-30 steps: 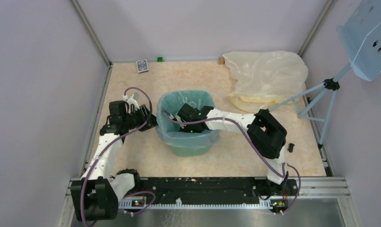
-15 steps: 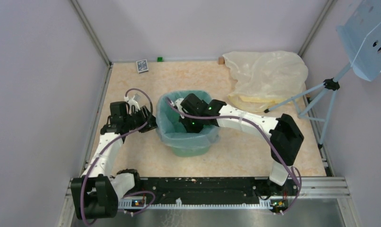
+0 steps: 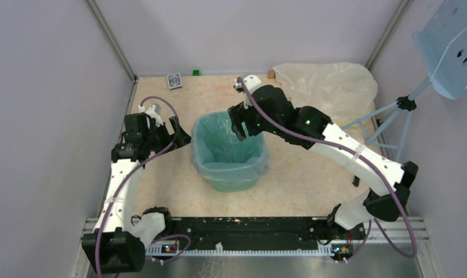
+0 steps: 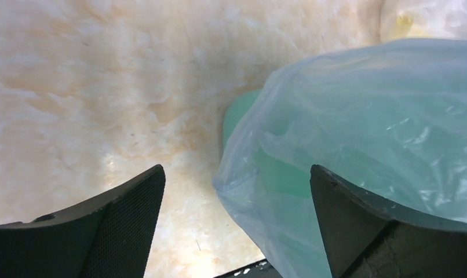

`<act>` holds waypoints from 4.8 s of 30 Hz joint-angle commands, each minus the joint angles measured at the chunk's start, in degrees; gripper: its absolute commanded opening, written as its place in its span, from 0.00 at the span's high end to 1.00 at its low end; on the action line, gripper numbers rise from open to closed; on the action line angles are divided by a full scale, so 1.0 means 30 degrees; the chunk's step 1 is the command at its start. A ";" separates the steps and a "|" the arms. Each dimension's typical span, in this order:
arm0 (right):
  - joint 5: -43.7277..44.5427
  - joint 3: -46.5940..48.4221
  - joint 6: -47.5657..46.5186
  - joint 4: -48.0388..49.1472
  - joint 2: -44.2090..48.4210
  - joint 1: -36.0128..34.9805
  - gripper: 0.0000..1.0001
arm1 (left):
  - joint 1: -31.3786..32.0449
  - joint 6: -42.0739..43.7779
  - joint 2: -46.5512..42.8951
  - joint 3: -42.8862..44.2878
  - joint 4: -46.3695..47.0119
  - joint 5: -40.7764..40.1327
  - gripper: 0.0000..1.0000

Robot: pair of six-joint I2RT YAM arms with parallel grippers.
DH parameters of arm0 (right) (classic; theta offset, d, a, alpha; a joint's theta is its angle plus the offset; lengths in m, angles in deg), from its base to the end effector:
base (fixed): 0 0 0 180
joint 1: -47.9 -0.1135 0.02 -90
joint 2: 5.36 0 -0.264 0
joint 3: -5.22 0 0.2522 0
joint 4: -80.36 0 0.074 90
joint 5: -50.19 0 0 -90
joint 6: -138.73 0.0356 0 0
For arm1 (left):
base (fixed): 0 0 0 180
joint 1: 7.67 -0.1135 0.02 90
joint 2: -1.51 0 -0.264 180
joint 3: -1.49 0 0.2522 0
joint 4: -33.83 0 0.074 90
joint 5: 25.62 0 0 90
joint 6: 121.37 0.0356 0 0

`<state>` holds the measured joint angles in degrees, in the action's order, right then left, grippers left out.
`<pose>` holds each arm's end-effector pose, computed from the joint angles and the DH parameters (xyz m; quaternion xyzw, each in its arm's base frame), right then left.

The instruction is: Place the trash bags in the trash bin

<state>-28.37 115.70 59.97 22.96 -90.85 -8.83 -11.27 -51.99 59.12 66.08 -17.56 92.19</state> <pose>0.1813 0.2635 0.4249 -0.2929 0.8227 0.1955 0.4462 0.2049 -0.0038 0.2933 -0.0967 0.8945 -0.2748 0.3392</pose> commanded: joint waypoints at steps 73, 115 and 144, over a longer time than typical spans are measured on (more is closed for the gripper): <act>0.8484 -1.6098 0.3239 0.7527 1.3923 0.3009 0.33 | 0.8319 0.1277 1.6216 2.0261 0.1616 -0.9580 0.87; 0.4198 -3.3358 -0.5837 3.8205 0.8491 1.4382 0.23 | 0.6384 0.3153 -0.3807 -1.0800 1.9613 -1.2340 0.01; 0.1069 -2.9725 -0.4658 3.9982 0.0549 1.6770 0.12 | 0.2334 0.8980 1.0913 -1.2921 3.8110 -0.7549 0.01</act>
<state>-23.78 26.16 46.20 140.66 -89.82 40.96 -3.57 -30.94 82.63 26.38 77.30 59.49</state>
